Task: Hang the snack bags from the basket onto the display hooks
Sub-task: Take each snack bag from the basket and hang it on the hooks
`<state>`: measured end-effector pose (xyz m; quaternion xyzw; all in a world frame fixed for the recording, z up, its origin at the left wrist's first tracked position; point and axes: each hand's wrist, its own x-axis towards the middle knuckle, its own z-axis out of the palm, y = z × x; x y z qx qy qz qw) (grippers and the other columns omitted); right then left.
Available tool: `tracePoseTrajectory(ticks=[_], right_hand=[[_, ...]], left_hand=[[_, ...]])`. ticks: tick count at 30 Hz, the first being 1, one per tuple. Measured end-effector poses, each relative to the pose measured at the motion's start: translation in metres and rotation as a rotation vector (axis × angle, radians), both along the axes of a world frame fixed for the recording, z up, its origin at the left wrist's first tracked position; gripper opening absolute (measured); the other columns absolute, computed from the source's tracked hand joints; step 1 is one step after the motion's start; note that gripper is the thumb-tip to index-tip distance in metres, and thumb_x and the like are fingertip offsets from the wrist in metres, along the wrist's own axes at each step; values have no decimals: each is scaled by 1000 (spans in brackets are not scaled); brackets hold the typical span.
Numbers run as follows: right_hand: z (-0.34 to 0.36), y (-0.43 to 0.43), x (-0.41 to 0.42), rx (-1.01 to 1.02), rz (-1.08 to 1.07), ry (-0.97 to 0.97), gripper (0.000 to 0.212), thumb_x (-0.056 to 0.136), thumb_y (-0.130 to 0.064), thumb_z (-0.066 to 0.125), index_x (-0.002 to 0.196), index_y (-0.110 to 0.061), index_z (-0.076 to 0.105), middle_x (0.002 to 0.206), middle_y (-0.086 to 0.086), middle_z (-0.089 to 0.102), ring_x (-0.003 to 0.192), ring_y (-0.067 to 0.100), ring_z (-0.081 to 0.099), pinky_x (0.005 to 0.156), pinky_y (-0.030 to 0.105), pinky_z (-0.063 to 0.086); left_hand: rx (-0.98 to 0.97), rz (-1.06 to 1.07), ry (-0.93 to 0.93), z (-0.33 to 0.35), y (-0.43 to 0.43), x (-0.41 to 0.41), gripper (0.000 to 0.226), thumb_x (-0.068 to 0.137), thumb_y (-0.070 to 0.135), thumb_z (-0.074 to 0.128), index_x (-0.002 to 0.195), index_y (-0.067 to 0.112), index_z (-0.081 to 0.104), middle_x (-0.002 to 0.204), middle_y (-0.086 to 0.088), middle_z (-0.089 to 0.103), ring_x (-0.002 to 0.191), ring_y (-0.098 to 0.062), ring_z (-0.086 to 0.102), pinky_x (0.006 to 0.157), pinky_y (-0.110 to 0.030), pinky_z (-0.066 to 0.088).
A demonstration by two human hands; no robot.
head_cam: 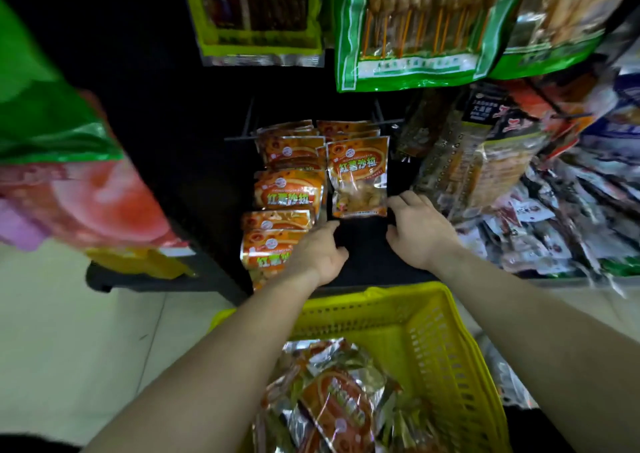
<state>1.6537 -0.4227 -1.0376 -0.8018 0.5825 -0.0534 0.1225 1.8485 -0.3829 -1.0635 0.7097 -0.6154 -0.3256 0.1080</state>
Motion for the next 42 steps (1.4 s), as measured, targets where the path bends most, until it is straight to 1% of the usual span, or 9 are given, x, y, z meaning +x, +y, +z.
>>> tracePoseTrajectory(ticks=[8,14,20,24,27,30,33,39,42], right_hand=[[-50,113,-13,168,7,44,50,91,-24,55,139,-18,45,133,10,46,124,34,41,93,47,46],[-122,163,-8,475,11,202,51,91,-29,54,140,-16,45,144,13,41,133,35,37,102,48,43],[-189,199,15,699,100,227,64,88,-50,60,144,-28,38,150,14,32,132,39,39,106,50,41],[-216,221,40,724,73,153,97,69,-78,59,149,-39,19,156,14,13,138,45,26,106,57,35],[-225,235,57,753,26,155,109,64,-77,63,149,-31,12,156,10,7,139,45,20,101,58,40],[-226,239,62,612,4,174,93,75,-62,66,146,-23,20,153,14,15,132,44,33,97,54,46],[-219,230,52,553,-3,136,75,79,-51,68,139,-20,35,148,12,29,129,40,40,97,55,46],[-202,224,31,577,46,129,81,79,-66,60,142,-20,36,147,13,32,133,39,33,103,54,40],[-204,234,45,580,47,129,101,70,-77,56,148,-23,25,152,15,22,137,43,27,105,63,32]], left_hand=[[111,-49,-135,-37,131,32,57,93,33,61,146,22,44,142,-11,55,127,-31,53,100,-36,45],[311,-57,-158,-100,187,50,47,95,34,58,138,17,51,137,-14,57,120,-33,57,96,-39,49],[432,-120,-291,-145,204,59,69,98,31,50,158,21,18,160,-16,30,136,-38,43,106,-44,42],[517,-55,-263,-161,205,65,93,93,37,63,159,15,1,151,-21,41,129,-41,49,101,-47,46],[514,-85,-275,-164,206,69,103,87,44,71,159,19,1,152,-20,37,133,-41,44,104,-50,44],[492,-93,-298,-164,204,69,100,87,44,72,159,20,6,153,-18,37,133,-41,44,104,-50,44],[403,-81,-329,-159,204,66,83,88,44,70,154,21,26,145,-15,47,124,-38,53,97,-47,49],[226,-45,-298,-145,188,62,40,90,29,70,128,27,58,119,-10,65,104,-31,64,80,-37,53],[90,31,-315,-142,168,71,37,93,12,57,128,20,60,128,-14,59,113,-34,60,91,-42,52]])
